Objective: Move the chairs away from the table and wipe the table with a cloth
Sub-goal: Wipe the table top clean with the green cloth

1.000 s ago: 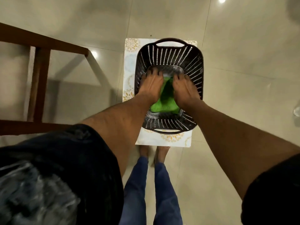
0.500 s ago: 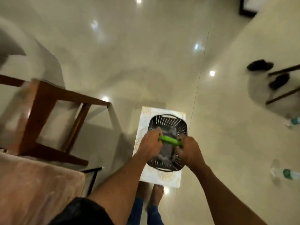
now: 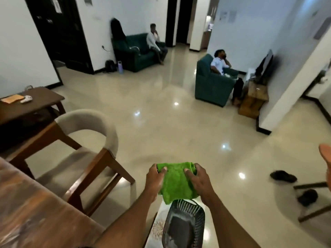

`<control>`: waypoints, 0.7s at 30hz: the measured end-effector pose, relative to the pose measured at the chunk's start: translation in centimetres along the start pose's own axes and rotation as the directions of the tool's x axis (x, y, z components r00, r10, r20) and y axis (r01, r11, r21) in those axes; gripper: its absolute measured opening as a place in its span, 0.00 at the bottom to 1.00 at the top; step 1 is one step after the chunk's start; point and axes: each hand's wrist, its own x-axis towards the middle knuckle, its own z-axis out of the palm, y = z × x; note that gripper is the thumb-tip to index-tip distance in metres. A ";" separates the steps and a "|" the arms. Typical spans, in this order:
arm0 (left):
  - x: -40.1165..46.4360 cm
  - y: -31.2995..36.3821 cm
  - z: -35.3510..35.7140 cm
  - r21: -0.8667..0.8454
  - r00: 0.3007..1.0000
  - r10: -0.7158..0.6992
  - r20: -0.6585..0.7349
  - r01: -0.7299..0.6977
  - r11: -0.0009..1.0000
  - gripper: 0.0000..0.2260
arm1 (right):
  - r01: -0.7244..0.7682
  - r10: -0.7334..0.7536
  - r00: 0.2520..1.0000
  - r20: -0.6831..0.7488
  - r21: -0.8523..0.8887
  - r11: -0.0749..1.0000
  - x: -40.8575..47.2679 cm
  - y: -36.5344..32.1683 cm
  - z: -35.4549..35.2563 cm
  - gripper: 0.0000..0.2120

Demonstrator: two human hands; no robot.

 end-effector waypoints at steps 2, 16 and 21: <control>-0.5 1.3 -2.1 0.090 0.995 0.058 -0.076 -0.051 0.995 0.09 | 0.069 -0.068 0.995 0.075 -0.003 0.998 0.2 -2.3 0.4 0.14; -12.1 -5.7 -16.9 0.208 0.896 0.017 -0.444 0.085 0.974 0.05 | 0.331 -0.253 0.795 0.551 -0.044 0.943 -9.7 -8.9 11.7 0.36; -17.1 -10.9 -25.1 0.104 0.849 -0.067 -0.525 0.142 0.984 0.17 | 0.458 -0.313 0.668 0.675 -0.041 0.888 -14.8 -12.0 20.0 0.38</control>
